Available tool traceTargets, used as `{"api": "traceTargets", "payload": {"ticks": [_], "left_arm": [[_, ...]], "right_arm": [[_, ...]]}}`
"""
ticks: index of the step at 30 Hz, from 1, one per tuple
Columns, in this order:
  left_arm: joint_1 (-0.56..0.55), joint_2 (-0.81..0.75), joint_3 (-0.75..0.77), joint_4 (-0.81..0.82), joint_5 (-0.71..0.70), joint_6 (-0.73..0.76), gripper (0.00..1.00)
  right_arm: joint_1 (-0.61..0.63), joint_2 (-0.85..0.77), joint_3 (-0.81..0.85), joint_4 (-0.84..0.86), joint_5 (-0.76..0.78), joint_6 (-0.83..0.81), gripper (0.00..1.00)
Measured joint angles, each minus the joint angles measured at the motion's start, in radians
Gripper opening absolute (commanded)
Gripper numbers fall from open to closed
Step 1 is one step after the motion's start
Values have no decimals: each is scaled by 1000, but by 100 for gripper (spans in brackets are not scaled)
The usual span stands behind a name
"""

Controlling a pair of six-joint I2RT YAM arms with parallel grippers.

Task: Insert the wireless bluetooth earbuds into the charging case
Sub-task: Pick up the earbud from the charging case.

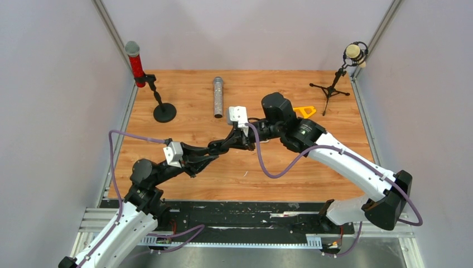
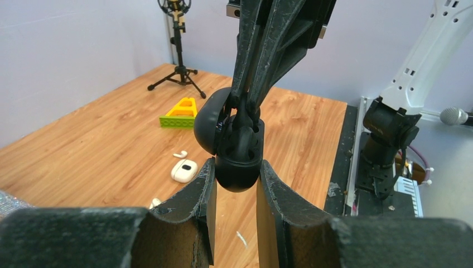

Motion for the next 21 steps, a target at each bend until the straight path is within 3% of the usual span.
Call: {"api": "traceTargets", "payload": {"ticks": [11,21], "left_arm": [[0,-24,0,37,-8,-33,0],[0,-24,0,85,-6,-84,0]], "right_arm": [[-11,-82,-121,210,-37,63,0],[-19,-105,-129,245,-73,56,0]]}}
